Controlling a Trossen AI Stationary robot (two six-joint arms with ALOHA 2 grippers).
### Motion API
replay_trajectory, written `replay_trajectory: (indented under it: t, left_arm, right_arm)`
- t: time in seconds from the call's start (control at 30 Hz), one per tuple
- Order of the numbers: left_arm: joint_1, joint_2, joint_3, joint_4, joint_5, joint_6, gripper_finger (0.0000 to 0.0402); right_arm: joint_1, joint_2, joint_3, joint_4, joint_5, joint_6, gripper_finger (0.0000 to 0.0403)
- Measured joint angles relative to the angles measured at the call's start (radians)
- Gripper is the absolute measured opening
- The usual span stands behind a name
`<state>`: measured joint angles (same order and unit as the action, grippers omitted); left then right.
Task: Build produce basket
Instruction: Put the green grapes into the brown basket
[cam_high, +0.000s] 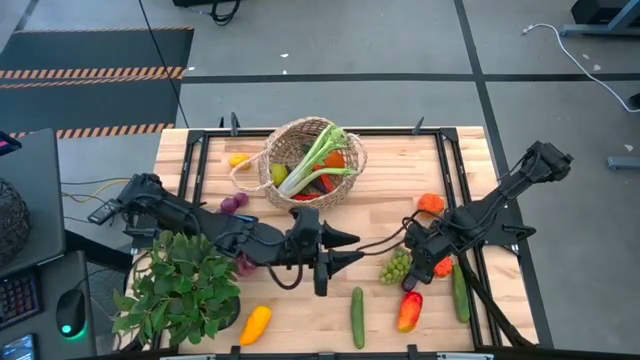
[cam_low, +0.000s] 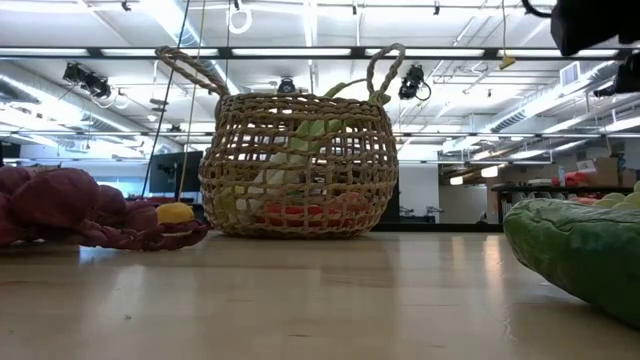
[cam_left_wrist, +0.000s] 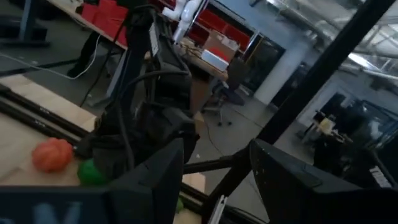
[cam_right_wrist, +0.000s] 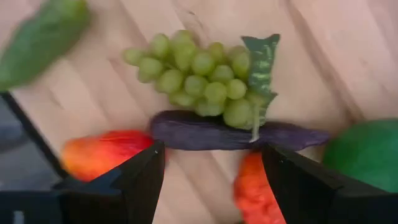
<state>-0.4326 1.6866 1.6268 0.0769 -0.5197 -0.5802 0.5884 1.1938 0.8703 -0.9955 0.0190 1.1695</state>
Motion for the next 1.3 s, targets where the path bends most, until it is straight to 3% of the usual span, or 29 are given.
replay_trajectory:
  t: [0.13, 0.3, 0.53, 0.9, 1.3]
  left_arm:
    - [0.004, -0.001, -0.053, 0.108, 0.0, -0.04, 0.0185]
    - [0.004, 0.0, -0.062, 0.114, 0.0, -0.106, 0.0183]
    - [0.001, 0.0, -0.061, 0.209, -0.001, -0.115, 0.0175]
    - [0.001, 0.0, -0.061, 0.211, 0.0, -0.115, 0.0172]
    - [0.001, 0.0, -0.061, 0.211, 0.0, -0.142, 0.0172]
  right_arm:
    - [0.0, 0.0, -0.033, 0.096, 0.044, -0.182, 0.027]
    - [0.0, 0.0, -0.073, 0.209, 0.044, -0.447, 0.027]
    - [0.0, 0.0, -0.124, 0.258, 0.119, -0.653, 0.0271]
    - [0.0, 0.0, -0.263, 0.485, 0.137, -0.752, 0.0311]
    - [-0.003, 0.0, -0.396, 0.689, 0.121, -0.754, 0.0314]
